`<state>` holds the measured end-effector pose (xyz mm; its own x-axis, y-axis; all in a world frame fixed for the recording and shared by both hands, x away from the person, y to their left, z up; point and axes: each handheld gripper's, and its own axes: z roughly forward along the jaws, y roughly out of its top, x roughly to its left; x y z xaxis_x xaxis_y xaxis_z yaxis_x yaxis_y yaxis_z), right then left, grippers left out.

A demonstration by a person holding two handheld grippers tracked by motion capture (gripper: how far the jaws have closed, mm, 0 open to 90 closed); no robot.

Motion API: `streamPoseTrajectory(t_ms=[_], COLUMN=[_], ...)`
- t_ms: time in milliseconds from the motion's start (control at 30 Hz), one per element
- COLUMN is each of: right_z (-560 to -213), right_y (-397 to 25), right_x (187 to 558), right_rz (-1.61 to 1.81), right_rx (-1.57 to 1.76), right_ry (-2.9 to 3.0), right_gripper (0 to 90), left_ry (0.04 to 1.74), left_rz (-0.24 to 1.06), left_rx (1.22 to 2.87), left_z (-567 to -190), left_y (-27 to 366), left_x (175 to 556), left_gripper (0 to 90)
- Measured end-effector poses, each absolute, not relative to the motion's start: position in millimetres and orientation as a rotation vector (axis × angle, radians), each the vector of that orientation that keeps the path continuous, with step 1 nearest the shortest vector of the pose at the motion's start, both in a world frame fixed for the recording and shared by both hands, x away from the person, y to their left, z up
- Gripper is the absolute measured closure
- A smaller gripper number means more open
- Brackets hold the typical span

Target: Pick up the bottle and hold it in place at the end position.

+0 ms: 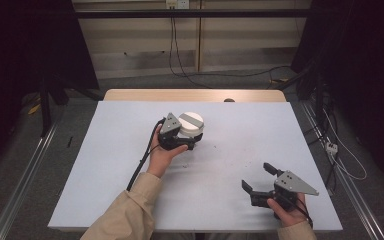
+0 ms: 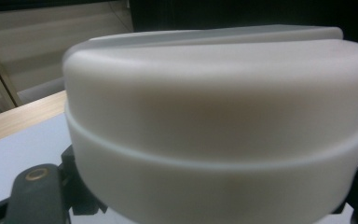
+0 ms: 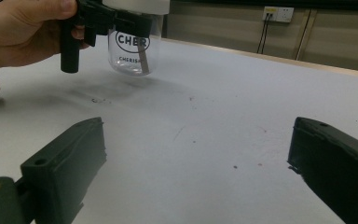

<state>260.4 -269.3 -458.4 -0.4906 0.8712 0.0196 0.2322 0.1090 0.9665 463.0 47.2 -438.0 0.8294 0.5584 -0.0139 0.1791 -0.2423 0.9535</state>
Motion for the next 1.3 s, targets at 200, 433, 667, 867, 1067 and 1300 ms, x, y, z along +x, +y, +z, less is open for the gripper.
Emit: streamPoseTrajectory(t_ms=[200,433,667,867,1067,1300], right_z=[-458.4,-458.4,-458.5,-458.5,-458.5,-458.6], right_y=[-269.4,-269.4,-269.3,-269.3,-268.9,-268.6], right_x=[260.4,260.1,259.9,259.8,259.9,260.2], right_rz=[1.408,1.407,1.406,1.403,1.399,1.4], right_rx=[1.075,1.075,1.073,1.072,1.071,1.068], right_ry=[1.806,1.803,1.803,1.803,1.804,1.808], right_gripper=[3.4,3.4,3.4,3.4,3.3,3.3], left_ry=[0.557,0.552,0.546,0.543,0.544,0.518], left_rz=[0.389,0.39,0.39,0.389,0.387,0.393], left_rx=[1.809,1.824,1.831,1.833,1.838,1.852], left_z=[-438.3,-442.0,-444.5,-446.8,-449.9,-452.8], left_y=[43.5,39.6,37.0,34.5,31.8,30.1], left_x=[464.0,465.6,467.1,467.6,467.4,467.9], left_gripper=[18.4,18.4,18.4,18.4,18.4,18.4])
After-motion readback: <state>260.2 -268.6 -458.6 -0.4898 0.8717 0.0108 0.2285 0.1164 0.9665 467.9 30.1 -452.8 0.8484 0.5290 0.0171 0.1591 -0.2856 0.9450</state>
